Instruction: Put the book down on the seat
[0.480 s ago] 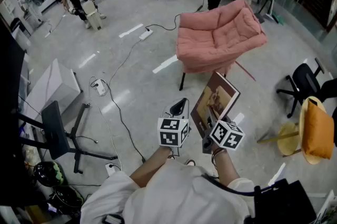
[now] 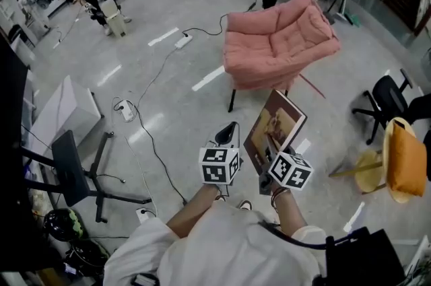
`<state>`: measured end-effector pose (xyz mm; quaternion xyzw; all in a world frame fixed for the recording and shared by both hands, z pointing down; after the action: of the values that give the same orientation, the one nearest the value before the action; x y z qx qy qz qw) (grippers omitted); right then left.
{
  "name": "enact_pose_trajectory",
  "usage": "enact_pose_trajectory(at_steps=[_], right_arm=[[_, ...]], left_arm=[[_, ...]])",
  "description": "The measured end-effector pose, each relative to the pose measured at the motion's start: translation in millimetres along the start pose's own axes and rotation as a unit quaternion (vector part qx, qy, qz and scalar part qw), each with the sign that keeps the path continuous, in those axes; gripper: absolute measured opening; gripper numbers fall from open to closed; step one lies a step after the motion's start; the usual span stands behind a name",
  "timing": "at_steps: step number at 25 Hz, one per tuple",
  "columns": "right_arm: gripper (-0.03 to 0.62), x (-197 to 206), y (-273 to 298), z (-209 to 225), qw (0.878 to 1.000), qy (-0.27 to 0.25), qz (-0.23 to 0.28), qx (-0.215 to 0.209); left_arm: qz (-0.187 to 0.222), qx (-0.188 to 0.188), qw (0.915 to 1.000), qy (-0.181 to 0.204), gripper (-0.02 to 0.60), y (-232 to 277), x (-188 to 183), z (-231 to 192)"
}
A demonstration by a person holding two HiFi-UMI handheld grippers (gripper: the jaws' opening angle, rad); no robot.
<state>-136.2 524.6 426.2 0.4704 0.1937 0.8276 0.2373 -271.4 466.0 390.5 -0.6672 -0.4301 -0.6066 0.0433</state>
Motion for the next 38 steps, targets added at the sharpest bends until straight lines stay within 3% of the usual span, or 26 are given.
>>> enact_pose_trajectory(at_steps=[10,20,38], right_arm=[[0.152,6,9,-21,1.0,0.012,0.017,0.0],[0.153,-1,29,-4,0.999,0.041,0.008,0.005],[0.153,-106,113,67,0.999,0.045,-0.011,-0.004]], left_arm=[[-0.004,0.009,0.9999,0.012,0.01,-8,4,-24],[-0.022,0.011,0.9997,0.006,0.009,19,2,-38],[-0.024,-0.011,0.9997,-0.002,0.011,147,-62,-43]])
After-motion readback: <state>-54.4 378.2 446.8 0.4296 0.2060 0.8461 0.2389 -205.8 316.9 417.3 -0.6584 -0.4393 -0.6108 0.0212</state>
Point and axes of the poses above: the fingertips, and each gripper's own axes: y forward along the fingers, z to its right, x out of its underside, the point moved 3 cm from there along -y, backward along the fingers, and after that the axes turned 10 degrees about -z, right-handed, at the moved point
